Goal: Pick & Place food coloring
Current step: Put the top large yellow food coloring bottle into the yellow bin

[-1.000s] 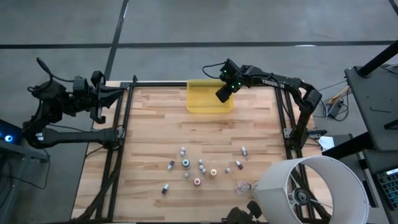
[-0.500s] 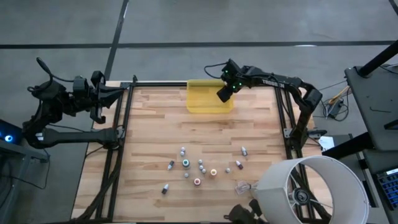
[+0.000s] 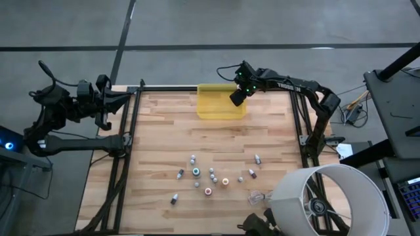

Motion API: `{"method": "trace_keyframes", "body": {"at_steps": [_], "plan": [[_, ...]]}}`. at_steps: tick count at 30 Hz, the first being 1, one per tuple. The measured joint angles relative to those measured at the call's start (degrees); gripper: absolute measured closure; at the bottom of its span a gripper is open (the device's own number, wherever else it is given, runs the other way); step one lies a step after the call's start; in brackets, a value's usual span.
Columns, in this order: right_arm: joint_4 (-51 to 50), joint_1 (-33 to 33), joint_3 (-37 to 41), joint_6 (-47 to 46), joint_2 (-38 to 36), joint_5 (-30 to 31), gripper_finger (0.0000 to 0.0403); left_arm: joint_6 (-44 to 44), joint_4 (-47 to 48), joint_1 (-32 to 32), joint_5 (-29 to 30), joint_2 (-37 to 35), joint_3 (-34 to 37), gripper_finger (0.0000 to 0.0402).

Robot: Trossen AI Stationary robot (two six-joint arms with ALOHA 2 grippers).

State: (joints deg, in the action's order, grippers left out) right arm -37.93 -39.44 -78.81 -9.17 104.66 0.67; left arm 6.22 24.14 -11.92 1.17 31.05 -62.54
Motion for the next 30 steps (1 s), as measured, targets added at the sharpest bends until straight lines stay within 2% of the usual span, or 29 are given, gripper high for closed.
{"method": "trace_keyframes", "body": {"at_steps": [12,21,30], "plan": [[1.2,0.0,0.0,0.3,0.0,0.0,0.0294,0.0,0.0,0.0,0.0,0.0,0.0,0.0401],[1.3,0.0,0.5,0.2,0.0,0.0,0.0257,0.0,0.0,0.0,0.0,0.0,0.0,0.0401],[1.3,0.0,0.7,0.2,0.0,0.0,0.0266,0.0,0.0,0.0,0.0,0.0,0.0,0.0401]]}}
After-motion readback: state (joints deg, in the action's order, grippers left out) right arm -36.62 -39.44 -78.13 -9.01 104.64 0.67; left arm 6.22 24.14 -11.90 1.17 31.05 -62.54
